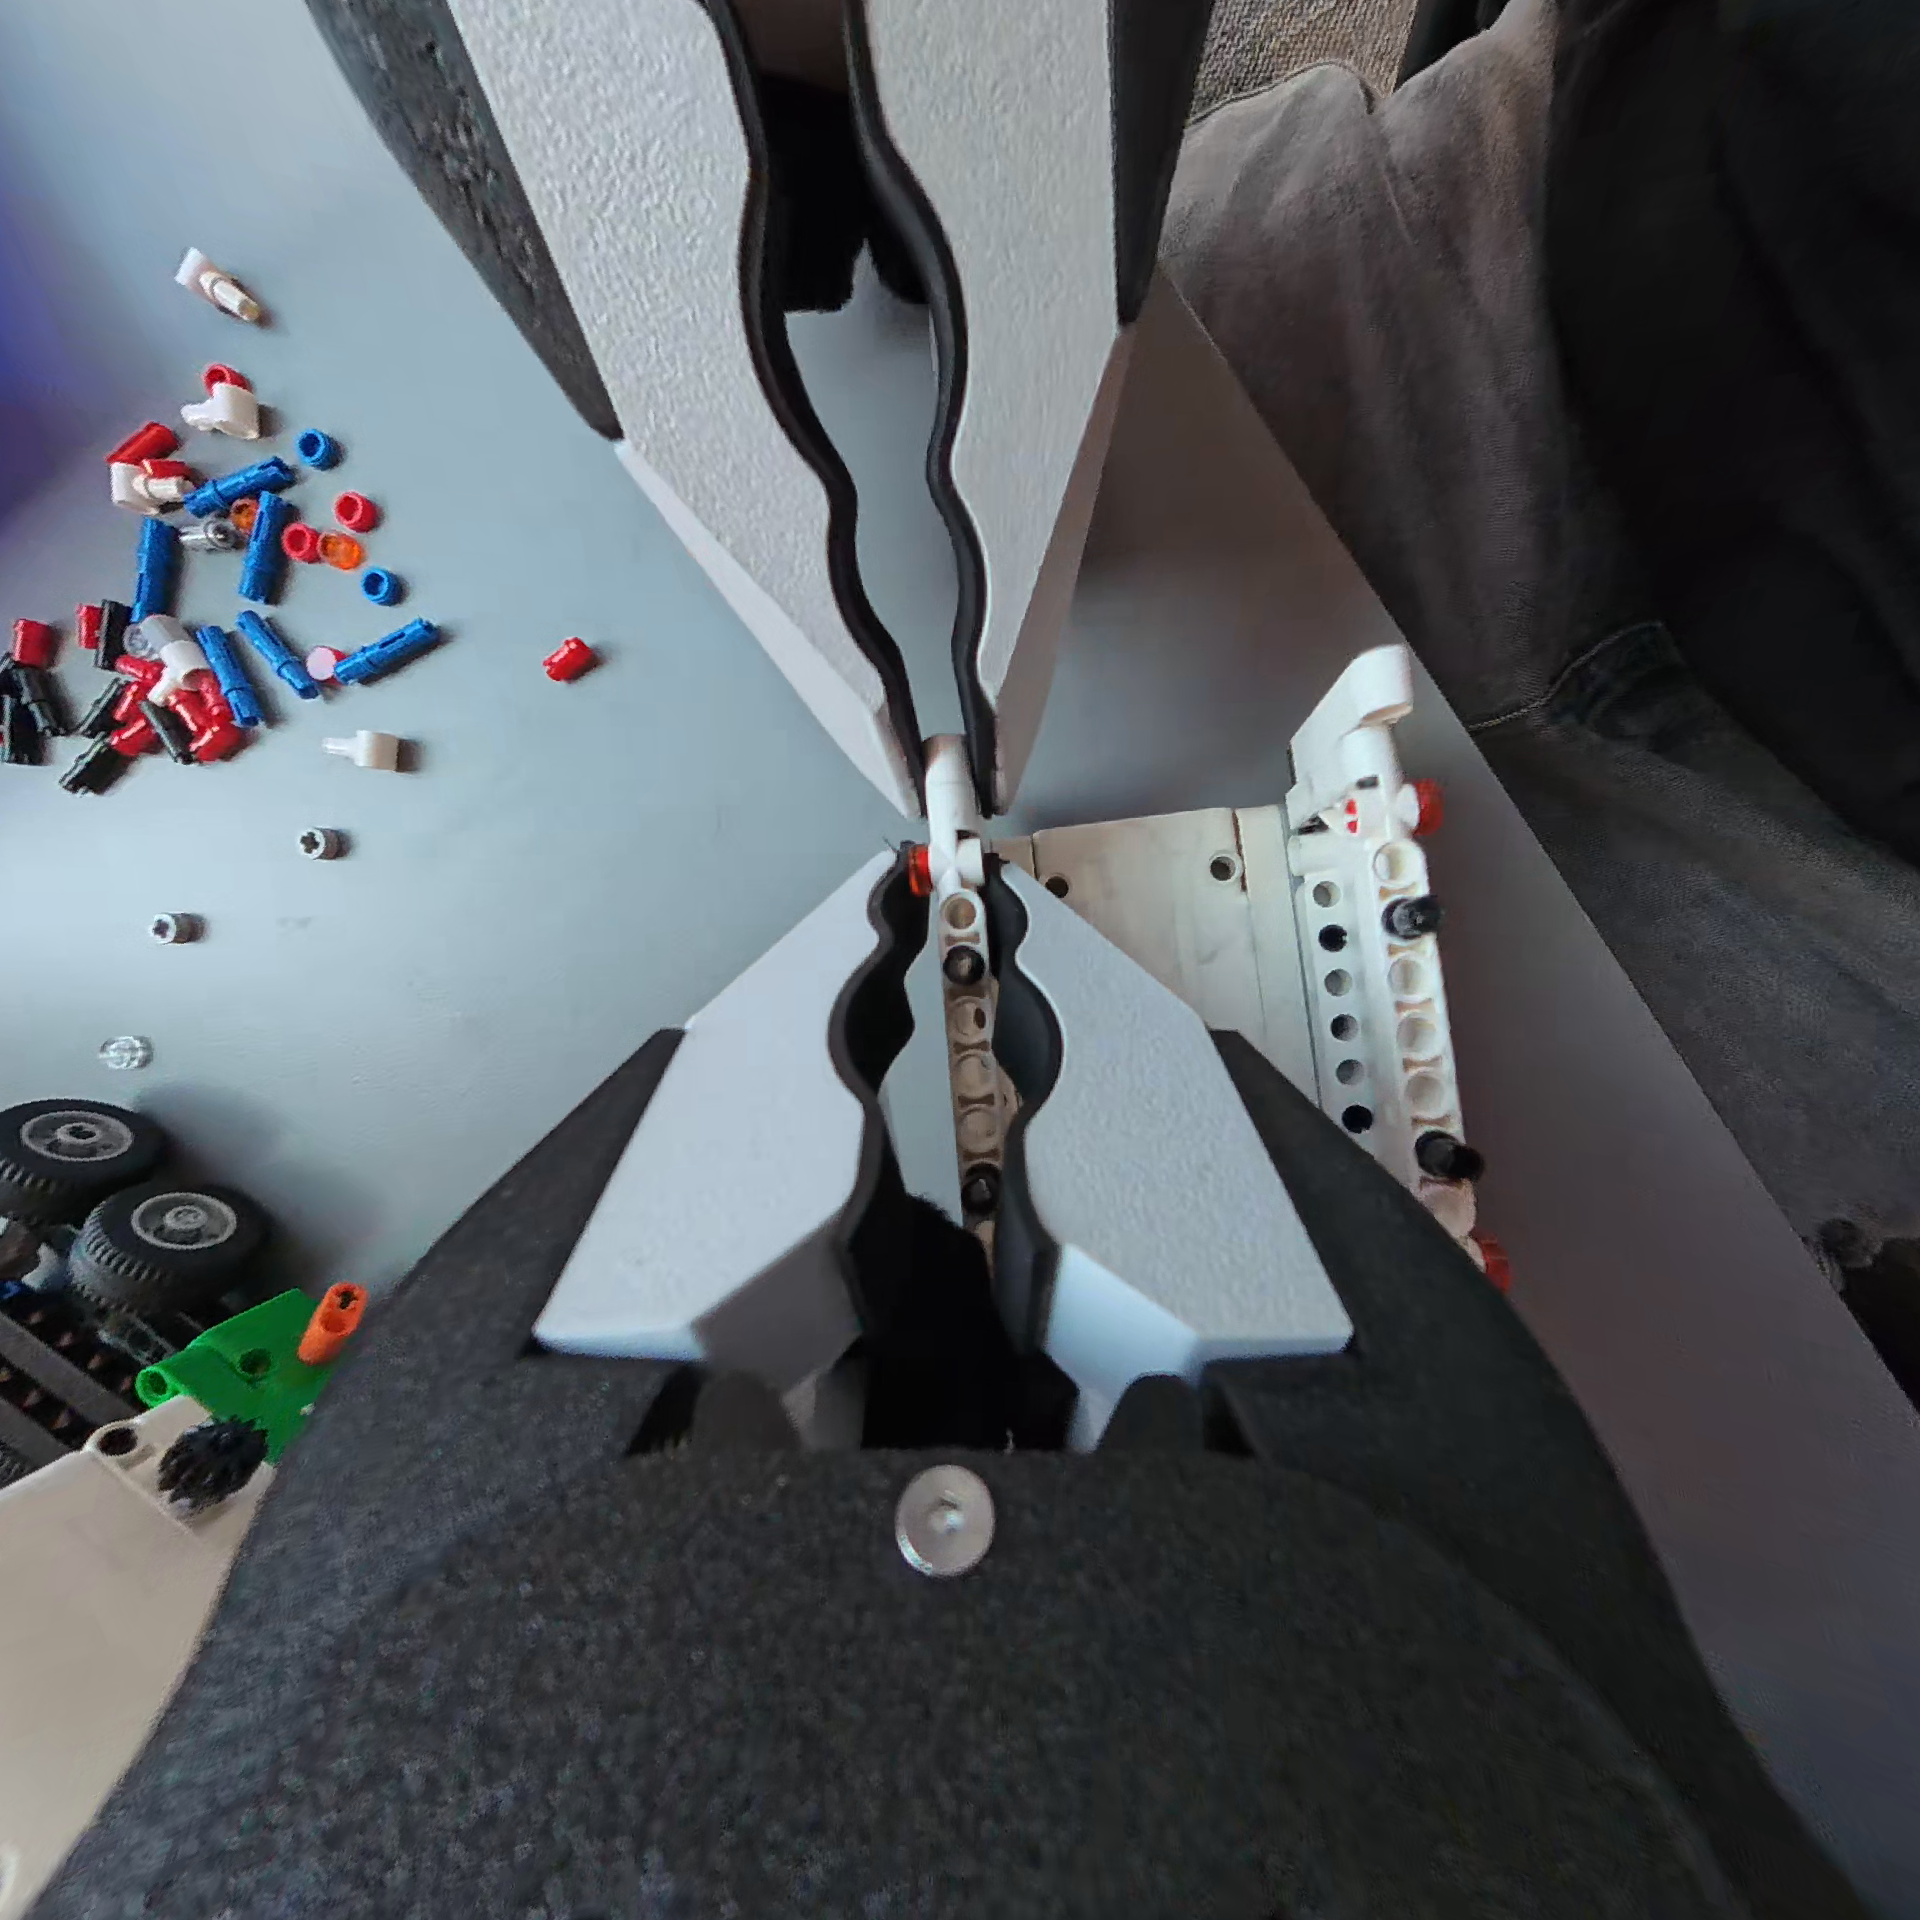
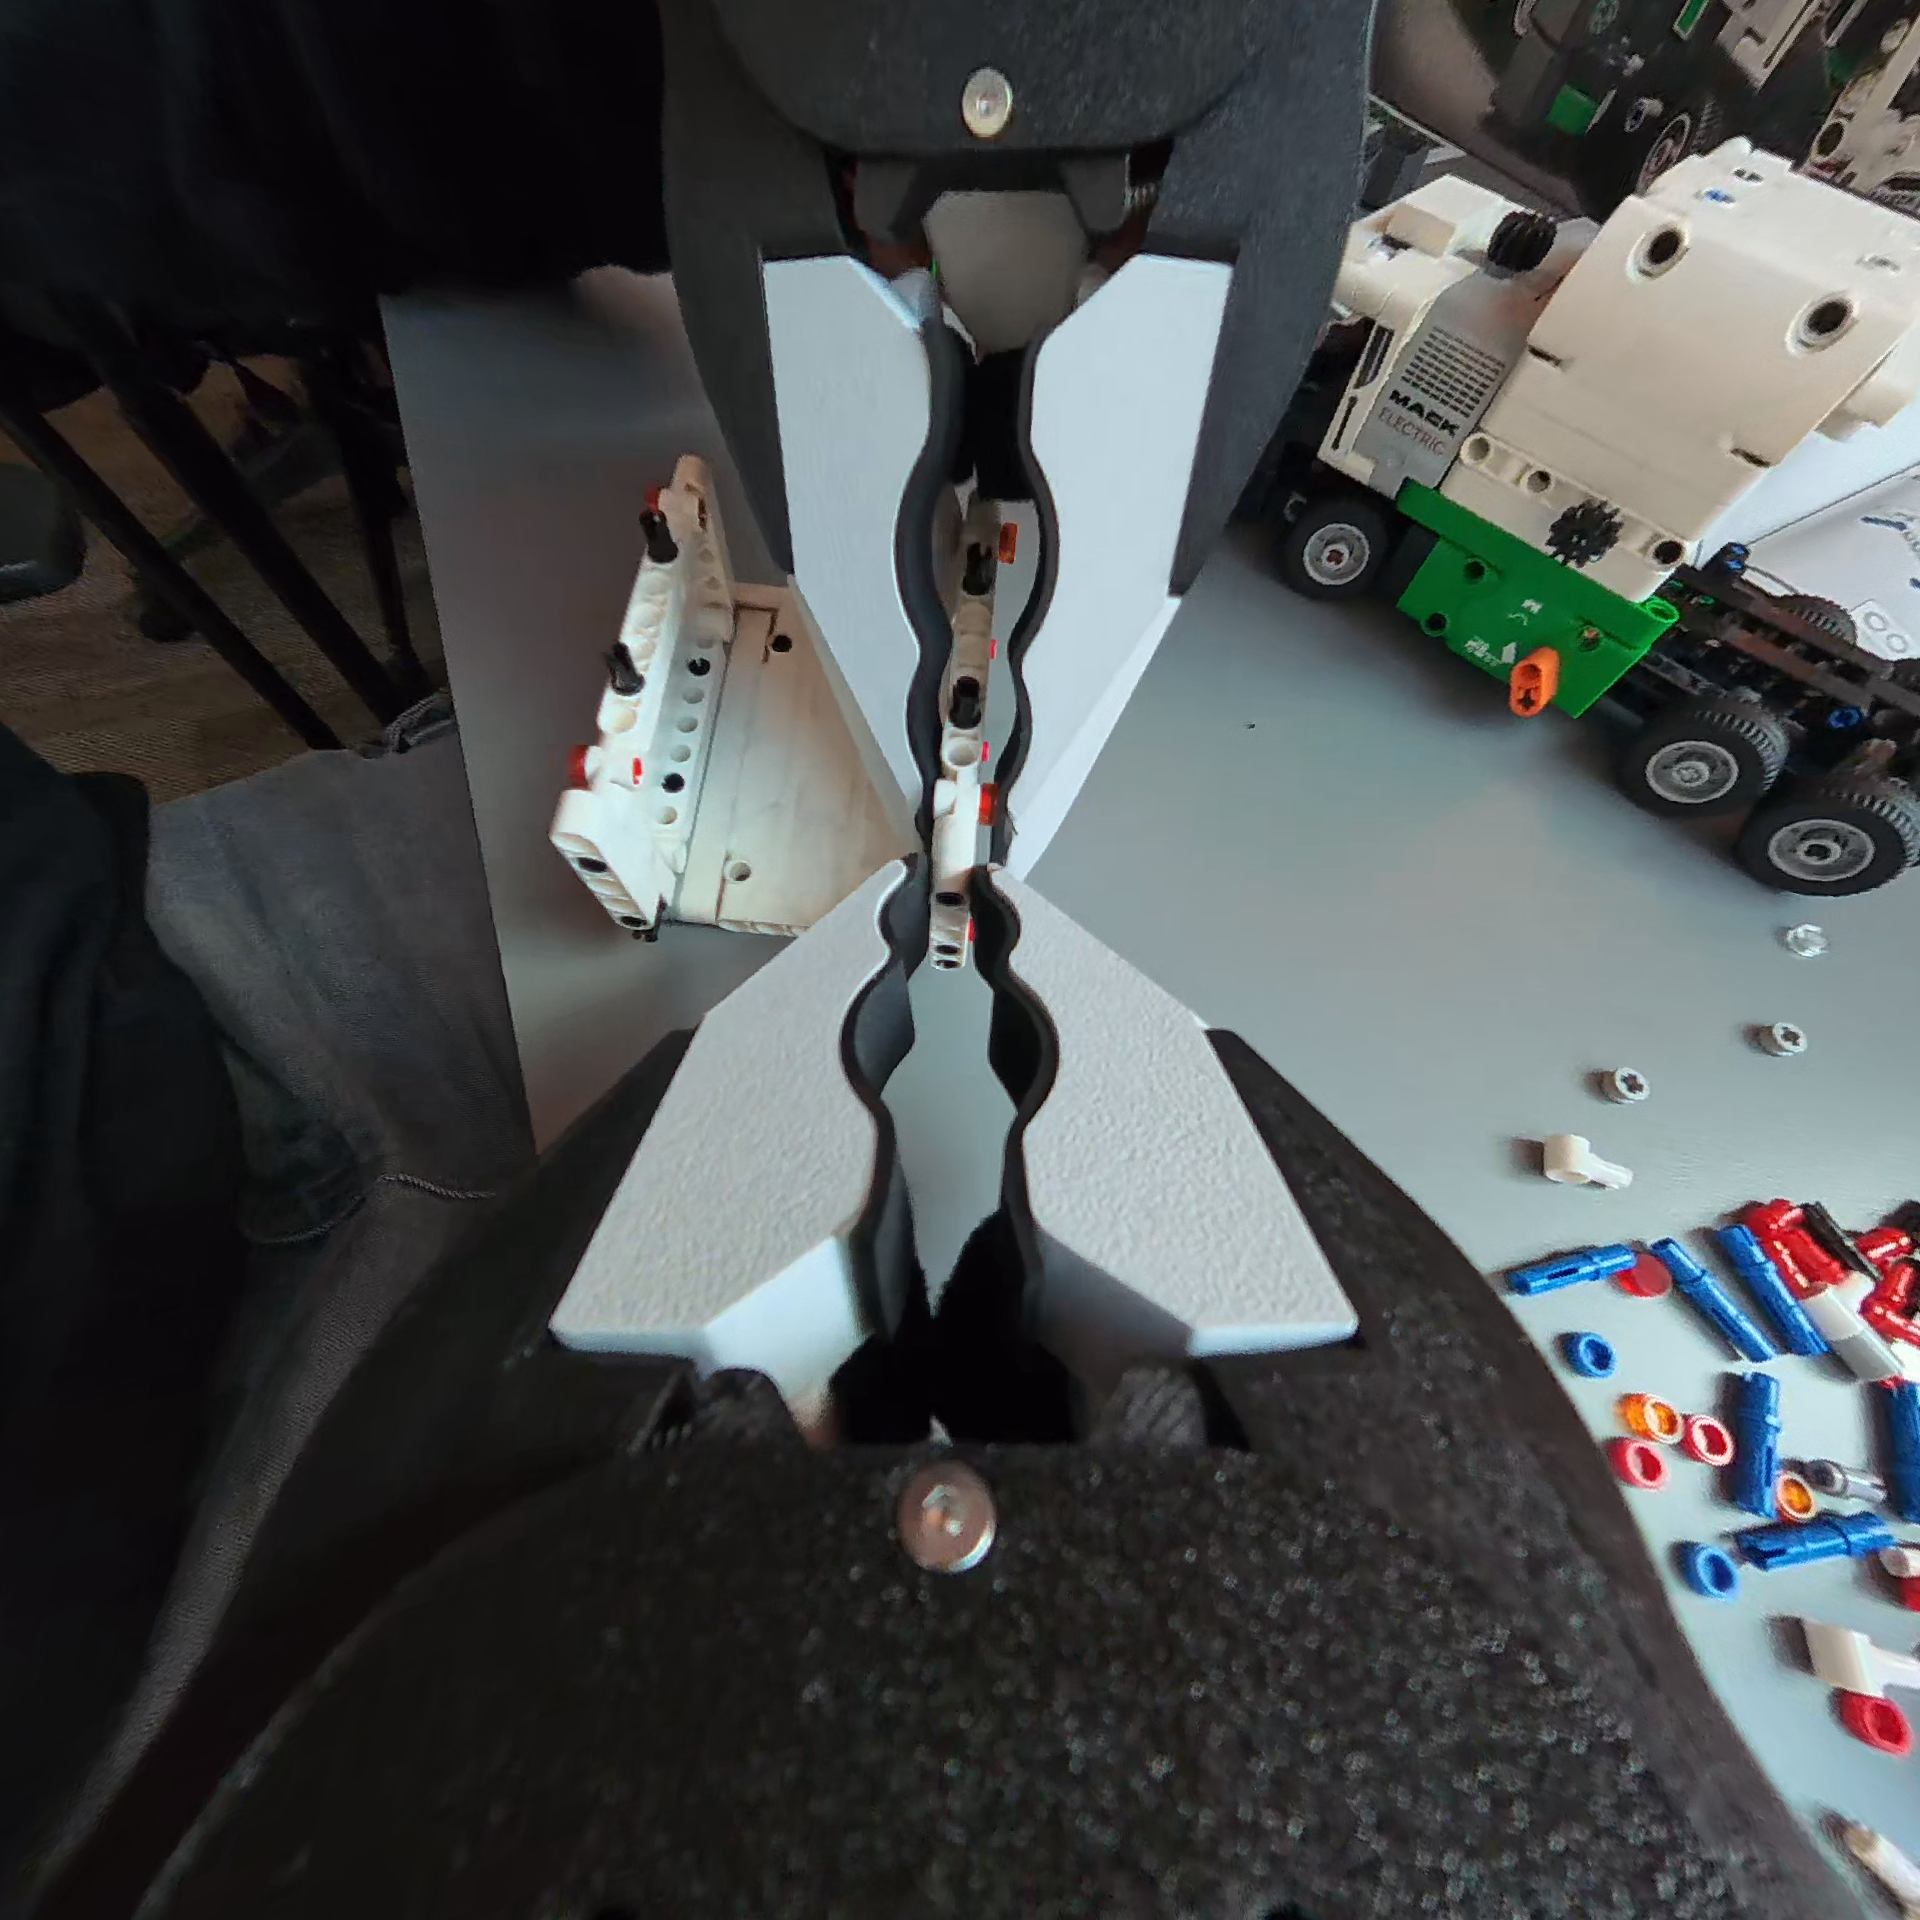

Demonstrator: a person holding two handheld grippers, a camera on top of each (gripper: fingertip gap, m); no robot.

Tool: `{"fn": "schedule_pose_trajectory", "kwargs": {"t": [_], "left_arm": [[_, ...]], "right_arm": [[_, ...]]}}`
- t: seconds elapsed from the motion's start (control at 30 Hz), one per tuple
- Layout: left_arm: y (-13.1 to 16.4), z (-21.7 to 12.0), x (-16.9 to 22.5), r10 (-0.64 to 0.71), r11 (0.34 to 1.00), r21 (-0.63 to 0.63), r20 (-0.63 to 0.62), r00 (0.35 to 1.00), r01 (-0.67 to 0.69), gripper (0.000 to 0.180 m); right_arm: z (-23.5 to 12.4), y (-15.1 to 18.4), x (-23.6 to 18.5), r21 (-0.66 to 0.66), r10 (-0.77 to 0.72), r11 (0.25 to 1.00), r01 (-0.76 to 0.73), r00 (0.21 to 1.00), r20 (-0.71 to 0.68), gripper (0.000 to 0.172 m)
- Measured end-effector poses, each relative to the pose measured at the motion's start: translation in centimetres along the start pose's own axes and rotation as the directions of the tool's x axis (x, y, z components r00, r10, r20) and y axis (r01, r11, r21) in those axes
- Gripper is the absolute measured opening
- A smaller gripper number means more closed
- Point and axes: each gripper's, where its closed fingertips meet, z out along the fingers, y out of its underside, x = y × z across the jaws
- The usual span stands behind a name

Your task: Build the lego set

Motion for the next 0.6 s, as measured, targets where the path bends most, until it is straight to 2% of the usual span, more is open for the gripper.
{"fn": "schedule_pose_trajectory", "kwargs": {"t": [0.33, 0.6], "left_arm": [[-0.36, 0.23, 0.37, 0.010, 0.998, 0.063, -0.040, 0.999, -0.008, 0.009], [-0.57, 0.27, 0.41, -0.014, 0.997, 0.078, -0.062, 0.998, 0.019, 0.009]], "right_arm": [[-0.42, 0.40, -0.36, -0.033, -0.038, 0.999, 0.038, 0.999, -0.014, 0.006], [-0.50, 0.47, -0.44, -0.028, 0.058, 0.998, -0.058, 0.998, 0.011, 0.007]]}}
